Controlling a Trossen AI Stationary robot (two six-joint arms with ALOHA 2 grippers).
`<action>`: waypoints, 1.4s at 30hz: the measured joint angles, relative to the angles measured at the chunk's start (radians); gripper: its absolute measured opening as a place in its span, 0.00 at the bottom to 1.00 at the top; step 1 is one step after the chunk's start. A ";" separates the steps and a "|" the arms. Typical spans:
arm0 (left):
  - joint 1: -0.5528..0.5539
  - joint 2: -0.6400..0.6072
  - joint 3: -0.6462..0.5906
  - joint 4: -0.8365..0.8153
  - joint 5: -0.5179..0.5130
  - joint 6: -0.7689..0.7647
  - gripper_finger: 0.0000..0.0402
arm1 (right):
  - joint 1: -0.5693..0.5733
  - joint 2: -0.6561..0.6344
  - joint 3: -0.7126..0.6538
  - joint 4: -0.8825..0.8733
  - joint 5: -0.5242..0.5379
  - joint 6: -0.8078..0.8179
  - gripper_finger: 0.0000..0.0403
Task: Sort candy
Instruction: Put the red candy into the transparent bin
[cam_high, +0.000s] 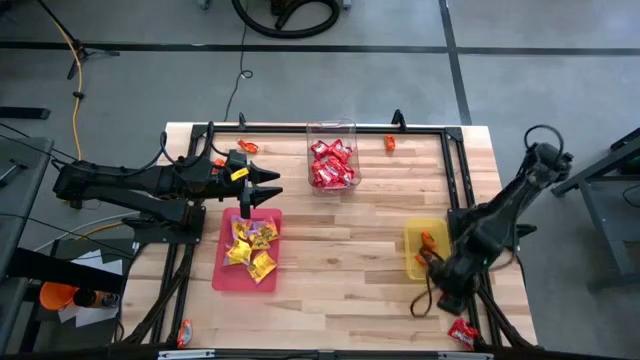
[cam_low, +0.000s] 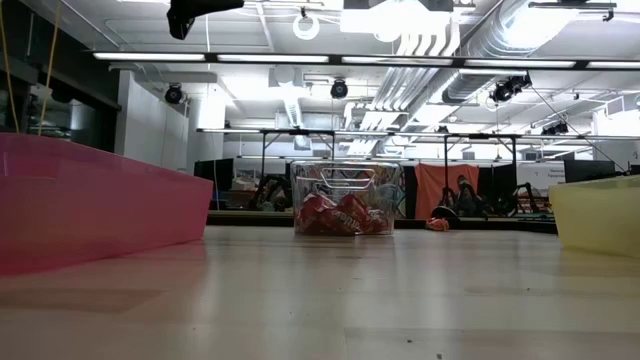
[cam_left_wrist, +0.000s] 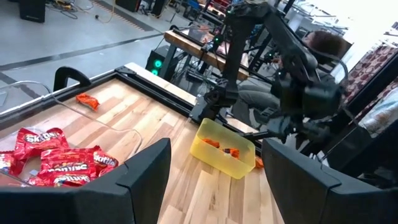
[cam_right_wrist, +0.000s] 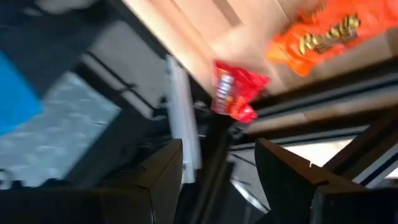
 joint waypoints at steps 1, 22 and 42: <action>0.000 0.000 0.000 -0.002 0.000 0.002 0.59 | 0.015 0.031 0.000 0.002 -0.012 0.000 0.48; 0.000 0.000 0.000 -0.006 0.000 0.016 0.59 | 0.107 0.398 -0.001 0.178 -0.133 0.030 0.48; 0.000 0.000 0.000 -0.006 0.000 0.007 0.59 | 0.167 0.486 -0.001 0.235 -0.172 0.128 0.48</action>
